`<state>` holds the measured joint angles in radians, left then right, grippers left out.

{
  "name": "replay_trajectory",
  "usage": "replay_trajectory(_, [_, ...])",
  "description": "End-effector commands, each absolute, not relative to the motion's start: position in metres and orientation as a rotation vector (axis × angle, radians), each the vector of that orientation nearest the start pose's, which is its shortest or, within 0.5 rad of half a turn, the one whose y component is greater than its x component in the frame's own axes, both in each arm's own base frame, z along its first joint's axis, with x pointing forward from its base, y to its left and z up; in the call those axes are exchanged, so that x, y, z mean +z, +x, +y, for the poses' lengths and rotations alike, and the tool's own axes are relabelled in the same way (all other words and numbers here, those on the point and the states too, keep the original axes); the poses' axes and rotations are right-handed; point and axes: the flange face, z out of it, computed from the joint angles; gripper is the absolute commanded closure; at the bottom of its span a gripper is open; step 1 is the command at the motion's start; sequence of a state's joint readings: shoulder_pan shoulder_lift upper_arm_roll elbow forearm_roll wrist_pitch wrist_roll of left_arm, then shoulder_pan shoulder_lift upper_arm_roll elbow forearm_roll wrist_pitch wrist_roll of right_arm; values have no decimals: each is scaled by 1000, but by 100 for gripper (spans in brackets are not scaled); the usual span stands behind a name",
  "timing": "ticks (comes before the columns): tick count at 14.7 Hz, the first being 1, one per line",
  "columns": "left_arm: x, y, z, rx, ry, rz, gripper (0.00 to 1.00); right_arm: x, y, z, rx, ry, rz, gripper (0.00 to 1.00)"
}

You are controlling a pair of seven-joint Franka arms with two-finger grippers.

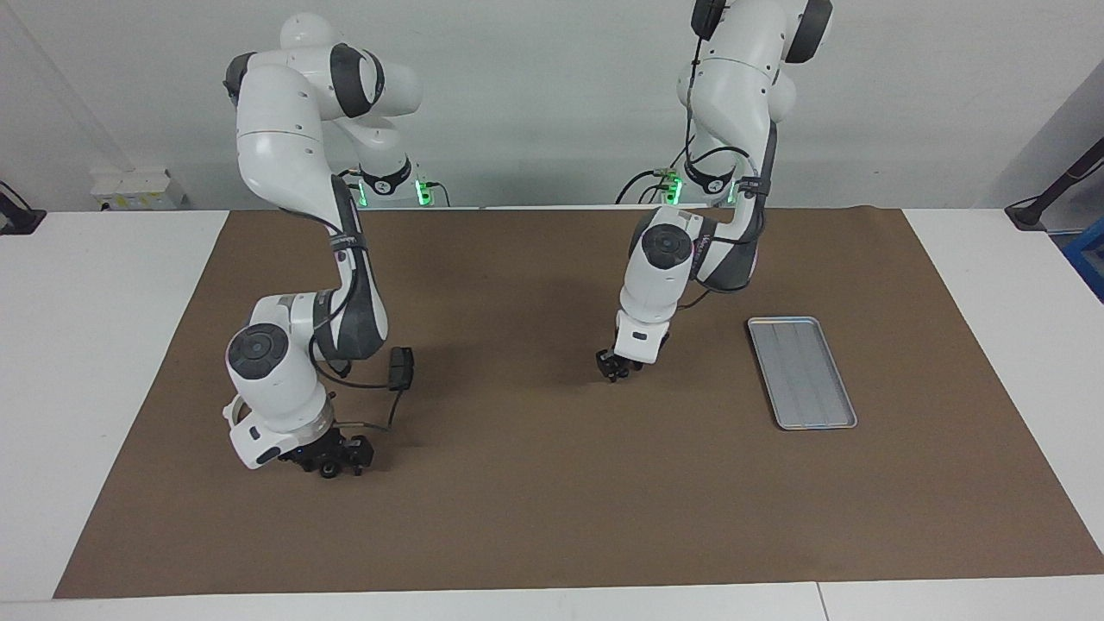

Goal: Pick bearing gear from pile to tray
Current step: 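Reach the left gripper over to the black part mid-table, then grasp the black part with the left gripper and lift it, then lower the part into the silver tray and open the left gripper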

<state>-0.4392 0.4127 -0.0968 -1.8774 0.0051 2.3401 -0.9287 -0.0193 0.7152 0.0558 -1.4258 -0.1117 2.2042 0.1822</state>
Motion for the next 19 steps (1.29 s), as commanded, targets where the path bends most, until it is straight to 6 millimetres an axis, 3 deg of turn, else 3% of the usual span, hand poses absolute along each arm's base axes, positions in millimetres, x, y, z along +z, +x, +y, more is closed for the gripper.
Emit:
replay_trajectory(1, [297, 546, -323, -38, -3146, -650, 41, 278, 726, 8, -25, -3213, 117, 17])
replay_trajectory(5, [295, 543, -327, -40, -3148, -646, 45, 277, 727, 3, -38, -3211, 123, 32])
replay_trajectory(9, [293, 540, -328, -30, -3143, -649, 81, 276, 729, 5, -63, -3210, 118, 40])
replay_trajectory(13, [314, 553, -312, 40, -3087, -654, 89, 277, 732, 4, -100, -3209, 109, 41])
replay_trajectory(15, [353, 563, -268, 28, -3089, -608, 89, 277, 732, 4, -101, -3208, 76, 48])
replay_trajectory(17, [382, 559, -205, 96, -3084, -471, 89, 278, 733, 2, -105, -3205, 84, 57])
replay_trajectory(19, [393, 556, -150, 164, -3089, -320, 89, 278, 733, 1, -104, -3197, 94, 66])
